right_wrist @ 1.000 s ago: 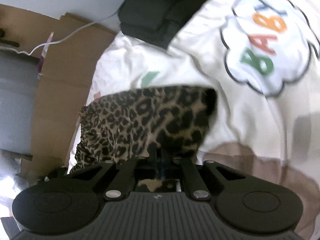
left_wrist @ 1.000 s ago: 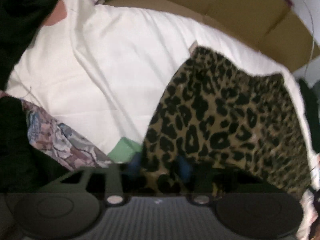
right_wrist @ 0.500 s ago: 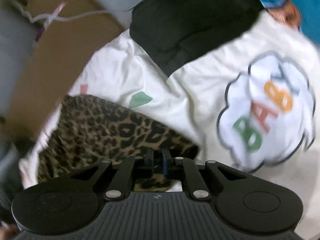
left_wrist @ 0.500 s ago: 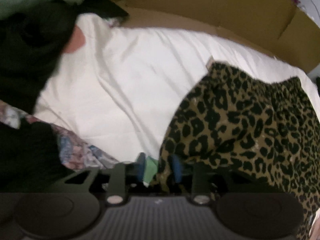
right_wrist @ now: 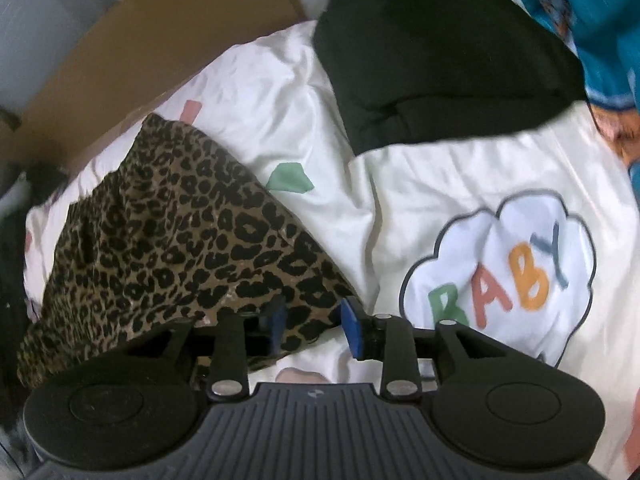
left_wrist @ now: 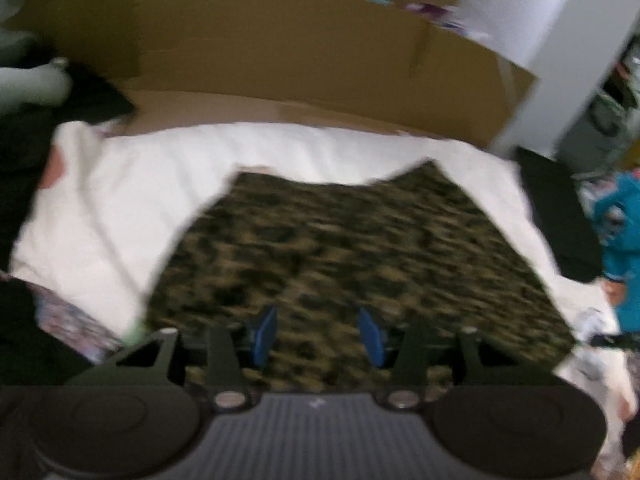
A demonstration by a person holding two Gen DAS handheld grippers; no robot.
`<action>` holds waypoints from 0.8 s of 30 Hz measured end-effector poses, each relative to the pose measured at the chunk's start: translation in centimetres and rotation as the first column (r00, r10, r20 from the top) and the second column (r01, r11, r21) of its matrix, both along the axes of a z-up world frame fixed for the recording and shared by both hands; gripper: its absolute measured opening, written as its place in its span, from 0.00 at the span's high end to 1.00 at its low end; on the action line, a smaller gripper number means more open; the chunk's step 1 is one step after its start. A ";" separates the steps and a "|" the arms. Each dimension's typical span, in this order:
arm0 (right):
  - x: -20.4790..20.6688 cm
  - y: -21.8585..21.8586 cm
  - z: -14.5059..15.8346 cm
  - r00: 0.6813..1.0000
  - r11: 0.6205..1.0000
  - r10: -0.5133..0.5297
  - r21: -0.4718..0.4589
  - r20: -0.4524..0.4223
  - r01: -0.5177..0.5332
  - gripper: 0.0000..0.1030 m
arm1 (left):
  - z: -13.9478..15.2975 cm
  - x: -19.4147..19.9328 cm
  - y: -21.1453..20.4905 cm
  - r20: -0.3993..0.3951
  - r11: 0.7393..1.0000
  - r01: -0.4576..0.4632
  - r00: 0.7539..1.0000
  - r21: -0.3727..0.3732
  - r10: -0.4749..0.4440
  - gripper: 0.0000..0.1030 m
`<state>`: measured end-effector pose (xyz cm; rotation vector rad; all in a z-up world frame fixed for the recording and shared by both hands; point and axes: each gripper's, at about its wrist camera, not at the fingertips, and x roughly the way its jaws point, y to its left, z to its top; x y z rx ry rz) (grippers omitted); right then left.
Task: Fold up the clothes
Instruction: 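Release the garment with the left tool and lay it flat on the sheet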
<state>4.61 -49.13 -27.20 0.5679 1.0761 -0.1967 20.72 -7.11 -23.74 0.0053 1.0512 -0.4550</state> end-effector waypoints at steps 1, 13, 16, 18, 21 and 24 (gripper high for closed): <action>0.0 0.1 0.1 1.000 1.000 0.016 -0.014 0.007 -0.015 0.57 | 0.1 -1.0 -1.1 -0.005 0.999 0.033 0.999 -0.005 -0.033 0.49; -1.9 -0.2 -1.7 0.992 0.999 -0.021 0.045 0.123 0.015 0.56 | -4.1 -11.0 -10.8 -0.186 0.963 0.269 0.945 -0.025 -0.269 0.43; -2.4 -0.4 -2.6 0.988 0.998 -0.035 0.063 0.152 0.026 0.55 | -5.5 -12.2 -11.2 -0.215 0.967 0.256 0.944 -0.004 -0.251 0.41; -2.5 -0.4 -3.1 0.987 0.998 -0.040 0.064 0.156 0.030 0.54 | -6.6 -12.9 -11.5 -0.236 0.965 0.262 0.938 0.007 -0.253 0.39; -2.6 -0.5 -4.0 0.985 0.993 -0.081 0.094 0.154 0.067 0.54 | -8.4 -14.0 -12.5 -0.237 0.954 0.290 0.934 0.075 -0.266 0.39; -2.6 -0.6 -4.4 0.978 0.984 -0.140 0.128 0.152 0.121 0.53 | -9.8 -14.9 -13.3 -0.202 0.941 0.302 0.942 0.156 -0.269 0.39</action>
